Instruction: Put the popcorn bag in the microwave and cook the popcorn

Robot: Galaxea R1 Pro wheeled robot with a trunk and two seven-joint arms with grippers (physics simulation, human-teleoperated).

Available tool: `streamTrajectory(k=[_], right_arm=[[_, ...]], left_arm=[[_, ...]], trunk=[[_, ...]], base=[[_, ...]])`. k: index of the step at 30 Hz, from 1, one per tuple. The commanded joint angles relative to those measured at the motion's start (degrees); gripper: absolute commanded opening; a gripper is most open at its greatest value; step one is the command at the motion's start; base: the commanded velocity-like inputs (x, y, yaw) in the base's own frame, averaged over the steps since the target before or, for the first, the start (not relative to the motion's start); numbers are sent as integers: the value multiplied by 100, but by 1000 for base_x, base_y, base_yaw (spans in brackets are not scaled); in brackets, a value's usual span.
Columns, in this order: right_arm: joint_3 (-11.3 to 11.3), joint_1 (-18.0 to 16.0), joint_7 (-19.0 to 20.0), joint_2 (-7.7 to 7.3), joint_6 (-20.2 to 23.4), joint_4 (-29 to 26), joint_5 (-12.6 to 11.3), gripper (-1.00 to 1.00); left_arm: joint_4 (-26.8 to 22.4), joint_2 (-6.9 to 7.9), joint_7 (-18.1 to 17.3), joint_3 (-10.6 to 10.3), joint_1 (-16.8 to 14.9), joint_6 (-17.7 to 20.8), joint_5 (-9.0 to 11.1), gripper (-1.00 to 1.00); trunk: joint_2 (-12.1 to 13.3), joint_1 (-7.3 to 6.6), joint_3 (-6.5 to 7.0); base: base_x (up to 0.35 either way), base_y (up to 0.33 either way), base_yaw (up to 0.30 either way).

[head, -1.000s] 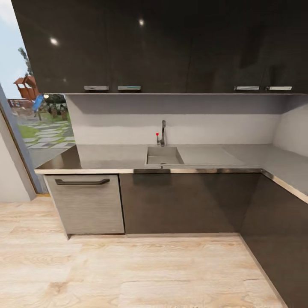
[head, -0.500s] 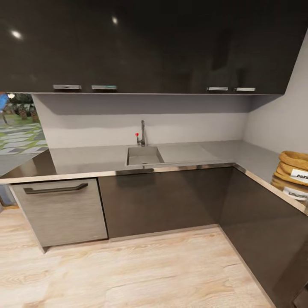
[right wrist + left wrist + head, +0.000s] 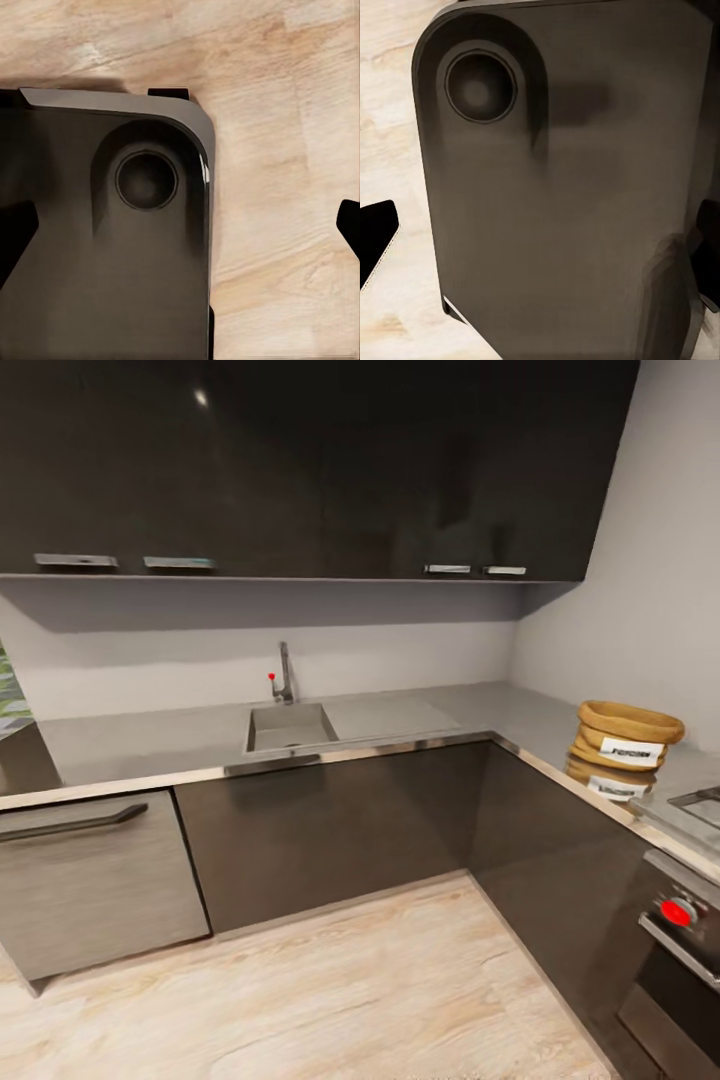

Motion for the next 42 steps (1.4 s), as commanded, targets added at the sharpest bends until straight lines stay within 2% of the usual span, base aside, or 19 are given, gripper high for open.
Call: streamTrajectory(k=[1, 42], right_arm=[[0, 0, 4, -1, -9, -6, 0, 100], [0, 2, 4, -1, -9, -6, 0, 100]], left_arm=[[-12, 0, -3, 0, 5, -5, -4, 100], [-12, 0, -5, 1, 5, -5, -4, 100]], trunk=[[-2, 0, -3], [-2, 0, -3]], base=[[0, 0, -297], [0, 0, -297]])
